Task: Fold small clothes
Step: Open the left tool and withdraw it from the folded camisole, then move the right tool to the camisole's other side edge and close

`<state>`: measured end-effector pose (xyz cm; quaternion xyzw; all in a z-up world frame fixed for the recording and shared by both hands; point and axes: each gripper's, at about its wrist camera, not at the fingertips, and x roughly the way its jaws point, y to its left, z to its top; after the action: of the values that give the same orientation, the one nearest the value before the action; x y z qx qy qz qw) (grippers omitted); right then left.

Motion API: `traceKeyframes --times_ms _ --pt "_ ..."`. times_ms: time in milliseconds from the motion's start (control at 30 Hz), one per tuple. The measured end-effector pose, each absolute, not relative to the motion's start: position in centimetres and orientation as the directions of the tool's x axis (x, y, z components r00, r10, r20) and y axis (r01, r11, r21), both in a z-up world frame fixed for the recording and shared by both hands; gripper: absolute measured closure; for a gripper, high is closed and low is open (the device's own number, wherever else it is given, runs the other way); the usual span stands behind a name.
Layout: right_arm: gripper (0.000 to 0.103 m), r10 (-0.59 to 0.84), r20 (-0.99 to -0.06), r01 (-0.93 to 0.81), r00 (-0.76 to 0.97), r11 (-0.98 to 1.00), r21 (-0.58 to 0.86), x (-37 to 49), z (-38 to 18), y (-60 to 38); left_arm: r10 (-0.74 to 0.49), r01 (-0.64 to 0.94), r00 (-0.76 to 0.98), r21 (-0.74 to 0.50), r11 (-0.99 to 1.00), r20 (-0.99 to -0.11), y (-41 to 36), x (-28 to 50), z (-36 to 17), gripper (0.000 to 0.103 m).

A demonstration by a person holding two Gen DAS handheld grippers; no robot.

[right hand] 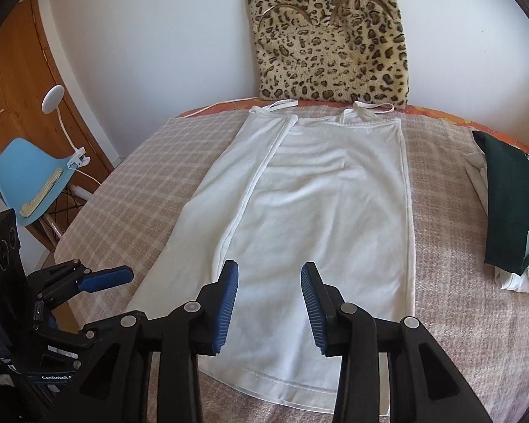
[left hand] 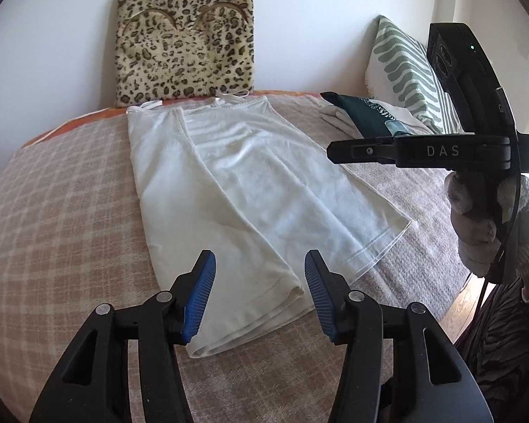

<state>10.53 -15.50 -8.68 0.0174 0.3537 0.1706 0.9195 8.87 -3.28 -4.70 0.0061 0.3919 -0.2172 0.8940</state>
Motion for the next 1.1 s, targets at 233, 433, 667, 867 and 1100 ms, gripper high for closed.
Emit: traceKeyframes --times_ms 233,433,667,867,1100 --pt "0.045 0.255 -0.558 -0.203 0.79 0.967 0.155 10.1 -6.3 -20.0 -0.441 0.516 0.565 -0.118 0.848 -0.698 -8.9 8.6 -3.5 0.051" --pt "0.045 0.23 -0.524 -0.135 0.82 0.968 0.214 10.4 -5.7 -24.0 -0.519 0.607 0.489 -0.154 0.78 -0.701 -13.8 8.9 -3.3 0.051" --pt "0.045 0.232 -0.486 -0.097 0.842 0.953 0.288 10.4 -4.8 -27.8 -0.528 0.663 0.444 -0.131 0.737 -0.724 -18.8 9.4 -4.2 0.051" --pt "0.044 0.254 -0.479 -0.088 0.84 0.936 0.342 10.8 -5.1 -29.7 -0.449 0.637 0.445 -0.078 0.766 -0.774 -20.4 10.2 -6.2 0.051" --pt "0.044 0.281 -0.483 -0.084 0.829 0.917 0.391 12.8 -5.7 -30.8 -0.391 0.582 0.462 -0.061 0.811 -0.796 -20.6 11.1 -7.8 0.054"
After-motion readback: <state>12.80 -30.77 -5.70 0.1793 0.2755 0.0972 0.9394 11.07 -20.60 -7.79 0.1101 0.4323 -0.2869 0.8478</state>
